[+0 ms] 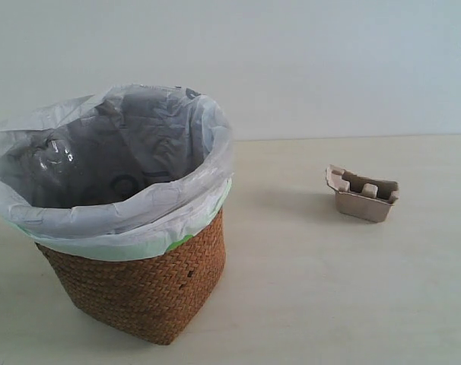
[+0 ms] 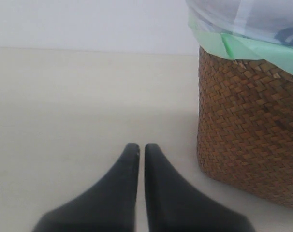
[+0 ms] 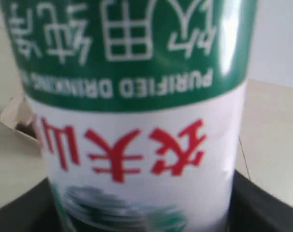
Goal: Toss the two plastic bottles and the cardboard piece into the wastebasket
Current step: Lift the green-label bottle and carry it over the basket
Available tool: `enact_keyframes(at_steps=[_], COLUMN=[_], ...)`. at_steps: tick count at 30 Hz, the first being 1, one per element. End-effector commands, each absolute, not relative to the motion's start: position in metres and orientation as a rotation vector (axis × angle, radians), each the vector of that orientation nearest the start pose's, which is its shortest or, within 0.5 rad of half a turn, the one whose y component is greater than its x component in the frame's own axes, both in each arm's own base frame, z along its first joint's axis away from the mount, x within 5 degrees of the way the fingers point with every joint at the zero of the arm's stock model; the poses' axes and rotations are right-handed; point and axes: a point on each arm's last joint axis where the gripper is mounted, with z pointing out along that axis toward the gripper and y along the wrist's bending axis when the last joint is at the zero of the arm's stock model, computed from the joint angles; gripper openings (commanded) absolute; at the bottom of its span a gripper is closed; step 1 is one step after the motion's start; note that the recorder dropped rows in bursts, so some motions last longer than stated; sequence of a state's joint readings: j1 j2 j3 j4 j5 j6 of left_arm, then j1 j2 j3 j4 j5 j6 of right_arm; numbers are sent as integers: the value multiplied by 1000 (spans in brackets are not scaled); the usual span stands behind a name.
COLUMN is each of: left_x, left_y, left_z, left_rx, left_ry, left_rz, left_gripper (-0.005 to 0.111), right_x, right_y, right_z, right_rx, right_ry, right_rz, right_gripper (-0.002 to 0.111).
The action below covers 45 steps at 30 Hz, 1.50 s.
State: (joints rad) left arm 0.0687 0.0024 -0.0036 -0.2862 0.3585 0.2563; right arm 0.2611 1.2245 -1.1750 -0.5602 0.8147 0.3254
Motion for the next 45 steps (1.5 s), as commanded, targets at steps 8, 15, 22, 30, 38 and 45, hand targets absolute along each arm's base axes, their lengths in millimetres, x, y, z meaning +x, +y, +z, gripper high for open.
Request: enact_keyframes(at_steps=[8,15,22,30,38,45], left_x=[53,53,53,53,53,53], left_y=[-5,-5,-5,-5,-5,-5], left_z=[182,182,182,182,182,182], left_rx=[1,1,1,1,1,1], left_ry=[1829,1829,1829,1829,1829,1829], left_rz=[-41,-41,-41,-41,-41,-41], left_gripper=[4,4,4,4,4,4], right_x=[252,214,243,259,253,277], right_y=[149,183,134,32,17,104], right_z=[373,436,411,389,390,369], right_rx=[-437,-594,-429,-83,-11,-139], right_ry=[2026,1729,2007,2277,2309,2321], right_rz=[628,1104,520,-618,-784,285], right_gripper=[0,0,0,0,0,1])
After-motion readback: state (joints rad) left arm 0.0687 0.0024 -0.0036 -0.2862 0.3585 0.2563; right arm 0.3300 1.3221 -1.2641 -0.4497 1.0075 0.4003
